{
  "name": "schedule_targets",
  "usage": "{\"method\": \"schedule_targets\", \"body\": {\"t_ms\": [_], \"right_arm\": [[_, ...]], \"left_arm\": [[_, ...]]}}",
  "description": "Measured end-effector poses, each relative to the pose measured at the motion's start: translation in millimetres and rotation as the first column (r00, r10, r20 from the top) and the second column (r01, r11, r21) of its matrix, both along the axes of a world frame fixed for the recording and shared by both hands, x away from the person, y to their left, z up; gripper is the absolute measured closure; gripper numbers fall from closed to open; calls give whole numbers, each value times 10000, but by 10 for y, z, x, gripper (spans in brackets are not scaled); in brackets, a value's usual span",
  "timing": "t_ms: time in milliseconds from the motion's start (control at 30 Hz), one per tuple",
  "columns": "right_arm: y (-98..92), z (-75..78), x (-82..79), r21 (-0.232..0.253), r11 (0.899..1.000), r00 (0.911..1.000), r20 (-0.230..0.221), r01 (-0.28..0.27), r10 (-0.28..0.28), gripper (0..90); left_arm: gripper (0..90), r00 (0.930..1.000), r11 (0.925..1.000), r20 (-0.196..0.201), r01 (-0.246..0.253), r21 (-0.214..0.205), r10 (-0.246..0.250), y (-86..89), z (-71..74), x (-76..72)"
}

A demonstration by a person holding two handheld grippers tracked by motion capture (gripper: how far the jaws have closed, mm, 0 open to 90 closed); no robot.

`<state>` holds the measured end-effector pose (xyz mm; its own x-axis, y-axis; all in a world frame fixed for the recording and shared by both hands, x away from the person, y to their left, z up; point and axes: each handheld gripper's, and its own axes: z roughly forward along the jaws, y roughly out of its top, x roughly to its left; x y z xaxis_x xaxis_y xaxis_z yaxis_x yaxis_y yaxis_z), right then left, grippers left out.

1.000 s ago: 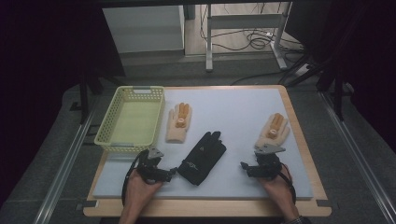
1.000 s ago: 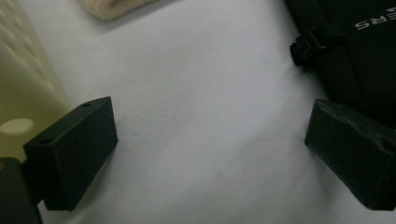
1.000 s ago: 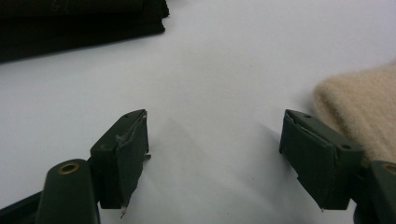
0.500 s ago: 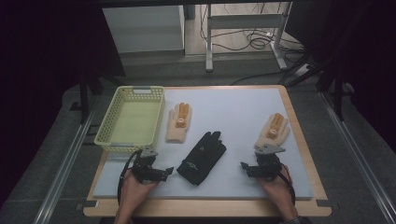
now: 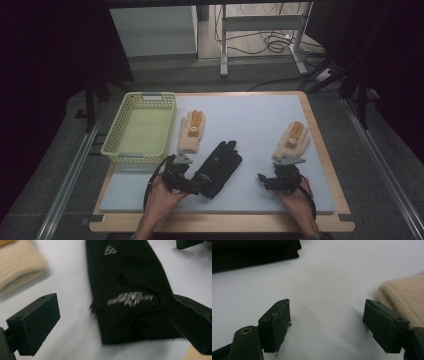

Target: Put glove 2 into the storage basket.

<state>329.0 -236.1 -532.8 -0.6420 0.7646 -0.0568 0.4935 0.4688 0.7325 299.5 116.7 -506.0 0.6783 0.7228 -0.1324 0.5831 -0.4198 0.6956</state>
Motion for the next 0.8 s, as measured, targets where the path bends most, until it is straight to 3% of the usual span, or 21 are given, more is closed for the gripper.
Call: {"method": "schedule_targets", "body": {"t_ms": [233, 333, 433, 600, 700, 733, 800], "right_arm": [[0, 0, 0, 4, 10000, 10000, 4, 1, -1, 217], [0, 0, -1, 3, 10000, 10000, 3, 0, 0, 217], [-1, 0, -1, 2, 10000, 10000, -1, 0, 0, 217], [0, 0, -1, 5, 10000, 10000, 8, -1, 1, 217], [0, 0, -1, 5, 10000, 10000, 9, -1, 1, 217], [0, 0, -2, 2, 10000, 10000, 12, 0, 0, 217], [0, -1, -1, 3, 10000, 10000, 12, 1, -1, 217]], "left_arm": [[0, 9998, 9986, 99, 194, 485, -199, -340, -13, 153], [0, 9990, 9981, 68, 440, 430, -443, -455, -35, 186], [0, 9990, 9969, 203, 371, 688, -386, -559, -70, 207], [0, 9992, 9910, 347, 169, 1330, -217, -648, -155, 244], [0, 9992, 9897, 400, 35, 1431, -93, -629, -186, 285], [0, 9993, 9883, 368, 46, 1522, -103, -619, -193, 301], [0, 10000, 9882, -87, 13, 1531, 1, -617, -235, 331]]}}
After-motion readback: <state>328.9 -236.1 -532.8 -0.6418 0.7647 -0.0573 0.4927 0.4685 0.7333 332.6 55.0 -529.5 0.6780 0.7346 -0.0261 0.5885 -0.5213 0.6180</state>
